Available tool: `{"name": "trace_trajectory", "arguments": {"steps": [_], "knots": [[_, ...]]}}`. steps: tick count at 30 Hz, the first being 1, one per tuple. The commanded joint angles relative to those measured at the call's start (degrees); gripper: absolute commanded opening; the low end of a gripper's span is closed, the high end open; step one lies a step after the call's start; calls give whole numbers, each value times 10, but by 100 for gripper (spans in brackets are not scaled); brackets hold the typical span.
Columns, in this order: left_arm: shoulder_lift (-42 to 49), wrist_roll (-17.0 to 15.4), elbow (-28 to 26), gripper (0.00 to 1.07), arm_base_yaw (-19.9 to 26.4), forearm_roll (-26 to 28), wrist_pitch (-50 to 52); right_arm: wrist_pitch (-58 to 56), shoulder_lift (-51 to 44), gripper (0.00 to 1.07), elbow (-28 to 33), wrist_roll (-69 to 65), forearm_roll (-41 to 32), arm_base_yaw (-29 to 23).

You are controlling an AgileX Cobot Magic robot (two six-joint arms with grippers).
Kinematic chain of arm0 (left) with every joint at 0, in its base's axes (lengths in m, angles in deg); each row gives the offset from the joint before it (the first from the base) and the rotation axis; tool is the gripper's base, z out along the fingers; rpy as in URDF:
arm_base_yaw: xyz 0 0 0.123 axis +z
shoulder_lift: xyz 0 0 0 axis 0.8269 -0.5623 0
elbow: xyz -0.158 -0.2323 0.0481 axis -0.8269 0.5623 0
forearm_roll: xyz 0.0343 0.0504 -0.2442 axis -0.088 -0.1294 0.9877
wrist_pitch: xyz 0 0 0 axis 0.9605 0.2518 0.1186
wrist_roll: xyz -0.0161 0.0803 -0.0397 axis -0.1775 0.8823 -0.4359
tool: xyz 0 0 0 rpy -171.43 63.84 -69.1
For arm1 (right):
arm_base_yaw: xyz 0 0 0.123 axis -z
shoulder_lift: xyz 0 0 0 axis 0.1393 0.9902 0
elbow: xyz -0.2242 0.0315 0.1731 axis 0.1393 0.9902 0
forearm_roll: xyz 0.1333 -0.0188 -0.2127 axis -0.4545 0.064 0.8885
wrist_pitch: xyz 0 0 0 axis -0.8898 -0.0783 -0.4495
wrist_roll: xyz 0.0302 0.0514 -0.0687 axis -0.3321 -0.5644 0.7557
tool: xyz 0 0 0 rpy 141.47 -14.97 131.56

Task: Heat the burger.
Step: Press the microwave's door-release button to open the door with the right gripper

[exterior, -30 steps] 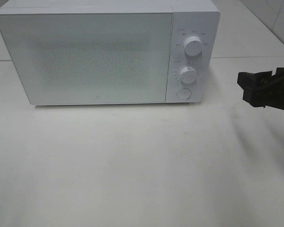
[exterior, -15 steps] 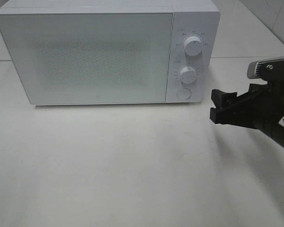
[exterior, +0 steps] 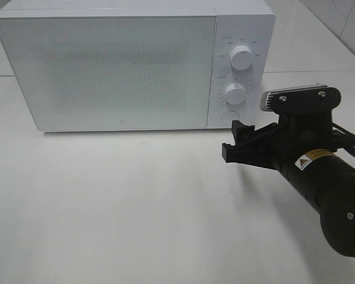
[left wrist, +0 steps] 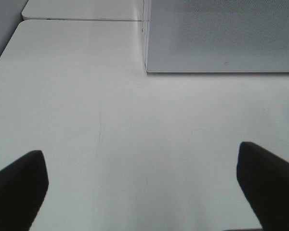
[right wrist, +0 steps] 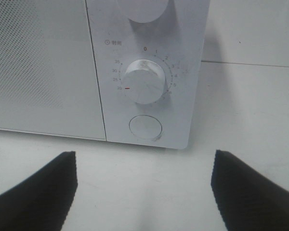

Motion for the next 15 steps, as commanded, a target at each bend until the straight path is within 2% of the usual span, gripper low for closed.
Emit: {"name": "trace_trajectory", "arguments": {"steps": [1, 10, 15], "knots": [[7, -3, -1, 100, 1, 2, -1, 2, 6, 75, -12, 11, -3, -4], [7, -3, -1, 100, 1, 3, -1, 2, 10, 70, -14, -17, -3, -4], [7, -3, -1, 100, 1, 3, -1, 2, 10, 62, -14, -131, -3, -4]]}}
